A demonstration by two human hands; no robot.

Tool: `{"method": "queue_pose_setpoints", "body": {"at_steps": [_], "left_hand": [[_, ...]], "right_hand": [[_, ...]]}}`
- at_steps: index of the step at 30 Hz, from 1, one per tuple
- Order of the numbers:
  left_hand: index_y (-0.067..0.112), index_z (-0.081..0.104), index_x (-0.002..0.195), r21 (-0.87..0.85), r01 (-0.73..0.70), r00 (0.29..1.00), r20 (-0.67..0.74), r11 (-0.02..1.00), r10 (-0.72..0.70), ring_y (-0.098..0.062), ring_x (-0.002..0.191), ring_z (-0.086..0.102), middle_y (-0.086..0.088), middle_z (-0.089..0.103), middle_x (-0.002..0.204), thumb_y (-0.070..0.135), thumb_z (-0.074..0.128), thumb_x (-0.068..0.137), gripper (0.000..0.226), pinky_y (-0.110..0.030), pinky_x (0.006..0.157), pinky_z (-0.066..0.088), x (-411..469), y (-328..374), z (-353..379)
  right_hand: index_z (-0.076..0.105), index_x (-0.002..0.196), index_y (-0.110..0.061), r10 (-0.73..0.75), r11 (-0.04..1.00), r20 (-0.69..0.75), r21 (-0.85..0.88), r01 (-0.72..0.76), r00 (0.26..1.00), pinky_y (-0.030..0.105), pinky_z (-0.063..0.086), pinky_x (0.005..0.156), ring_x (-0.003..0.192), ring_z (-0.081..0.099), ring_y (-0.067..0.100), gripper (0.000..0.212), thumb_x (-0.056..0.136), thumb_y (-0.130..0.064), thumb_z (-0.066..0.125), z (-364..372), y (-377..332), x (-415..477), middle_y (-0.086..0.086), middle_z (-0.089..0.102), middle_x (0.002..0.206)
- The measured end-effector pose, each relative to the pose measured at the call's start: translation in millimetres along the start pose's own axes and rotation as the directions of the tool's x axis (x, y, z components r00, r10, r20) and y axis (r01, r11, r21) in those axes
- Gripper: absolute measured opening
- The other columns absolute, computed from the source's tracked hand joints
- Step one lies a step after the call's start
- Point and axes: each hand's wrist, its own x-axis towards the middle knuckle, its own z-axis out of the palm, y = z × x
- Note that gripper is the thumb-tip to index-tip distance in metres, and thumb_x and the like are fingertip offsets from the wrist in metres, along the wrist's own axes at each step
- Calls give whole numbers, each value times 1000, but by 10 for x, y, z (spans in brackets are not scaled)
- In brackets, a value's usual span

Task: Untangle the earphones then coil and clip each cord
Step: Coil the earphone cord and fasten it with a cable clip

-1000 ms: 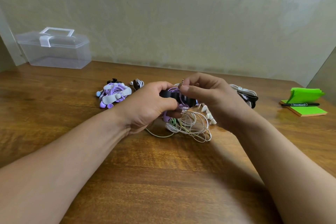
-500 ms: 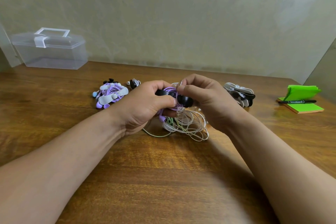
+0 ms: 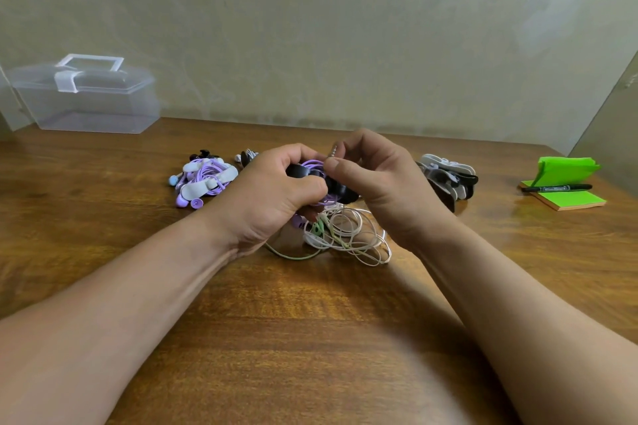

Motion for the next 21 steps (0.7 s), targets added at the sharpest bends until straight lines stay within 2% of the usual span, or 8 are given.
{"method": "queue_pose_setpoints", "body": {"at_steps": [3, 5, 9, 12, 15, 17, 21], "left_hand": [[14, 69, 99, 24, -34, 999, 5, 999, 34, -14, 57, 59, -10, 65, 79, -10, 60, 91, 27, -21, 45, 45, -4, 25, 6], [11, 66, 98, 26, -44, 999, 7, 999, 44, -13, 55, 57, -10, 62, 80, -10, 60, 90, 24, -20, 45, 45, 1, 23, -4], [15, 66, 100, 5, 0, 1000, 31, 1000, 0, -17, 62, 59, -7, 64, 83, 8, 69, 82, 19, -25, 48, 46, 10, -7, -16], [7, 62, 105, -145, 66, 996, 73, 987, -56, -11, 57, 57, 0, 66, 80, 8, 62, 99, 6, -21, 46, 43, 8, 12, -3], [5, 63, 108, -197, 106, 992, 95, 975, -88, -7, 57, 61, 0, 68, 81, 12, 56, 103, 11, -20, 46, 45, 18, 25, -2], [7, 66, 110, -190, 105, 992, 87, 976, -90, -9, 56, 61, -5, 68, 83, 13, 59, 102, 12, -22, 47, 45, 30, 32, -40], [11, 67, 107, -211, 114, 992, -21, 971, -121, -20, 61, 61, -12, 71, 89, 14, 60, 102, 9, -28, 51, 42, 126, 96, -274]], "right_hand": [[62, 96, -5, -7, 1000, -36, -12, 6, 999, 36, 49, 65, 73, 56, 25, 7, 99, -7, 69, 46, -9, -8, 15, 60, 84], [64, 95, -7, 50, 998, -51, 50, -47, 997, 33, 48, 64, 71, 57, 24, 7, 99, -10, 69, 57, -10, 3, 14, 60, 82], [66, 96, -11, 217, 960, -42, 189, -205, 975, 30, 52, 65, 72, 62, 20, 6, 97, -13, 71, 70, 4, 26, 9, 65, 85], [65, 97, -11, 317, 908, -58, 305, -286, 947, 30, 51, 68, 75, 62, 20, 7, 94, -10, 71, 104, 19, 44, 8, 65, 85], [67, 95, -10, 357, 869, -77, 393, -301, 931, 37, 51, 77, 83, 64, 25, 4, 93, -11, 71, 95, 30, 55, 11, 67, 86], [69, 96, -11, 339, 884, -146, 388, -261, 929, 38, 51, 78, 82, 63, 25, 3, 97, -15, 69, 68, 23, 58, 9, 67, 84], [70, 88, -20, 224, 965, -321, 204, -163, 920, 28, 41, 65, 63, 51, 10, 12, 99, -19, 67, -44, 35, 48, -7, 56, 68]]}}
